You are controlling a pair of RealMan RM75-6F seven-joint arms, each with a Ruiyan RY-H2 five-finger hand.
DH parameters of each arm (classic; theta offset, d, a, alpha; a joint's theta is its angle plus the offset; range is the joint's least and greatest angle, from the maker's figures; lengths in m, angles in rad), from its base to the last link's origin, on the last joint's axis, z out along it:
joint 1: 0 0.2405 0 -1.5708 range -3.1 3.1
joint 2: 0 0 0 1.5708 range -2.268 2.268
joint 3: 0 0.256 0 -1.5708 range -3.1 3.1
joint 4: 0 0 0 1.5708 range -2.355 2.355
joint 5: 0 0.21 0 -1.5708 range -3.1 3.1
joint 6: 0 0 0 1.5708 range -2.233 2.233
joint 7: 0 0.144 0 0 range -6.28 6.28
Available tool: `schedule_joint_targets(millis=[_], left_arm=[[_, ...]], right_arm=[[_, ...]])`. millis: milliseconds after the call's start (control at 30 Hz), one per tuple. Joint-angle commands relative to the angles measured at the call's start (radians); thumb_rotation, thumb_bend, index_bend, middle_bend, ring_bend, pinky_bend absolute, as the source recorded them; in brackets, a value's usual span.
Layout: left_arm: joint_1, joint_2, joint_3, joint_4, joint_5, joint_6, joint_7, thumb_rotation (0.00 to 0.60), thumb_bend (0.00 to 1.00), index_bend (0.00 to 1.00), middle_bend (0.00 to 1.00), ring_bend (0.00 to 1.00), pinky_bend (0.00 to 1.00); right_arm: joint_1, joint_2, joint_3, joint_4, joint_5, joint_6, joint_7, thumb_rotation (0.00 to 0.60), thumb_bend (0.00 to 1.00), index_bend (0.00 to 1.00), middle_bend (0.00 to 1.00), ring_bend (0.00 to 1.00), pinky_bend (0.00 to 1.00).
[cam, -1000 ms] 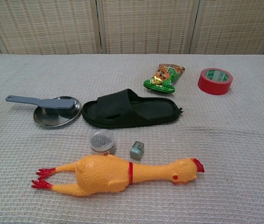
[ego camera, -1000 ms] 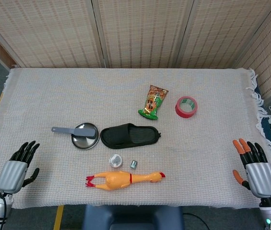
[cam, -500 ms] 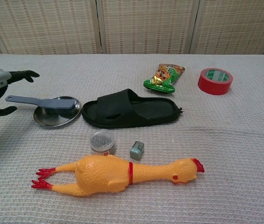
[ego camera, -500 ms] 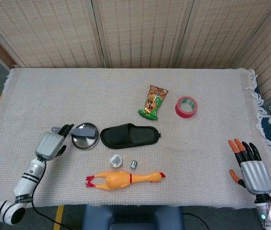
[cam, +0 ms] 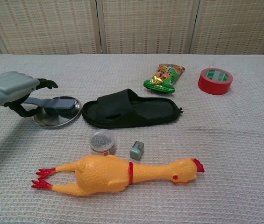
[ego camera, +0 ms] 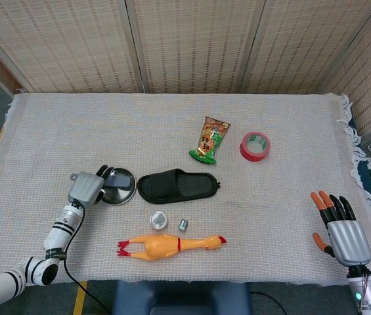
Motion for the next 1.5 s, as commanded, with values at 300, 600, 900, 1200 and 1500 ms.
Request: schedule_joint_targets(millis=[300,600,900,1200,1500], left_arm=[[-0.042,-0.071,0.015,0.085,0.025,0.016,0.028,0.6,0.4,0.24,0.24,0.69,0.97],[-0.064,-0.11,0.02,0.132,0.026,0.008,0.038,0.6,0.4,0.29,0.27,0.69,0.97],[-0.068,-0.128,0.027,0.17,0.027,0.02,0.059,0.6,0.4,0.38,0.37,0.7,0.98],[-0.063,-0.131,0.035,0.178,0.046,0.049,0.035,0.6,0.39,0.49,0.51,0.71,0.99],[-0.042,-0.11,0.044,0.153,0.087,0.114,-0.018,0.6,0.4,0.62,0.68,0.73,1.0]], right_arm=[[0.002,0.008,-0.005,-0.015,0.007,-0.028,-0.004,0.6,0.23,0.0,0.0,0.0,0.0],[0.0,0.016,-0.005,-0.021,0.008,-0.035,0.002,0.6,0.23,0.0,0.0,0.0,0.0],[-0.004,0.022,-0.004,-0.026,0.006,-0.033,0.008,0.6,0.23,0.0,0.0,0.0,0.0],[-0.004,0.021,-0.004,-0.027,0.003,-0.037,0.004,0.6,0.23,0.0,0.0,0.0,0.0],[0.037,-0.004,0.002,0.008,-0.017,-0.089,-0.002,0.6,0.23,0.0,0.0,0.0,0.0]])
